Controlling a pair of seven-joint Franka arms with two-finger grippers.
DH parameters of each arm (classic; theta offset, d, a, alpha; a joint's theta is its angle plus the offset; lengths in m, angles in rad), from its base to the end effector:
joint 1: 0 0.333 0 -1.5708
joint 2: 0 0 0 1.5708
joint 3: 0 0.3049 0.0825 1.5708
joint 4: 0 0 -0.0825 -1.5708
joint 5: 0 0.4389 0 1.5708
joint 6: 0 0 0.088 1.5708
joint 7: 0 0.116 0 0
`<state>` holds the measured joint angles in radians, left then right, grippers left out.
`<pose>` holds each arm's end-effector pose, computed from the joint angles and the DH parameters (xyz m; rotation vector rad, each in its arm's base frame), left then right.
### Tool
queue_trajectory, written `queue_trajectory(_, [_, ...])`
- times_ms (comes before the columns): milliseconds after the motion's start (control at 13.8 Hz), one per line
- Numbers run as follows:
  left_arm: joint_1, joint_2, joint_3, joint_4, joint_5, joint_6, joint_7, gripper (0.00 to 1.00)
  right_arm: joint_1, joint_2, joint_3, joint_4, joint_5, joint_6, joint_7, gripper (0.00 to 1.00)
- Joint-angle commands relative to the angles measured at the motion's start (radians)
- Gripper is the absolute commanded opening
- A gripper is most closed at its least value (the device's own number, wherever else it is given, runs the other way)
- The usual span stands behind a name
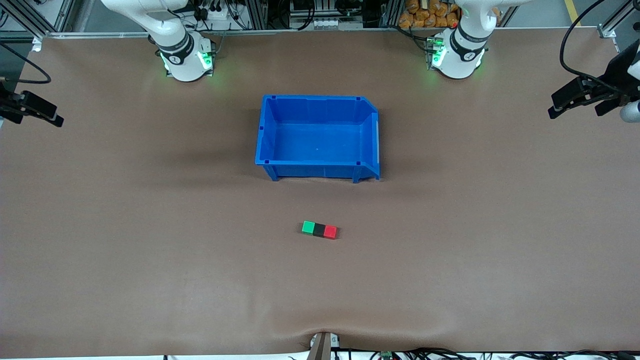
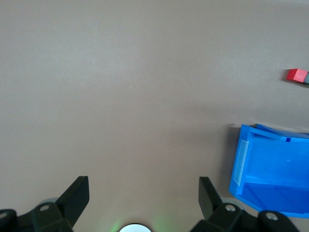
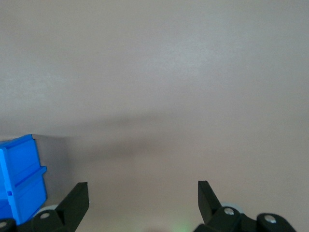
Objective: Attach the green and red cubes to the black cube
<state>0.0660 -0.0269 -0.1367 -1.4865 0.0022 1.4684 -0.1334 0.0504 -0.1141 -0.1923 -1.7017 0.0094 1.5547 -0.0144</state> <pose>0.5889 -0.0426 0.6553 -3.1350 -0.0987 -0.0143 0.5659 -0.0849 0.6004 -3.1012 0.1955 0.0505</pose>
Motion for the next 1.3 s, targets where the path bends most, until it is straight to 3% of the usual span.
queue_trajectory(0, [0.005, 0.018, -0.003, 0.022, -0.010, -0.002, 0.018, 1.00, -0.037, -0.030, 0.005, -0.016, -0.005, 0.012, 0.014, 1.00])
queue_trajectory(361, [0.008, 0.019, -0.003, 0.023, -0.013, -0.003, 0.017, 1.00, -0.043, -0.026, 0.008, -0.015, 0.000, 0.005, 0.021, 1.00])
queue_trajectory(578, [0.008, 0.021, -0.003, 0.023, -0.013, -0.003, 0.015, 1.00, -0.046, -0.012, 0.008, -0.009, 0.049, 0.010, 0.037, 1.00])
queue_trajectory(1228, [0.008, 0.035, -0.003, 0.023, -0.011, -0.003, 0.017, 1.00, -0.043, 0.105, 0.008, 0.146, 0.040, -0.048, 0.076, 1.00])
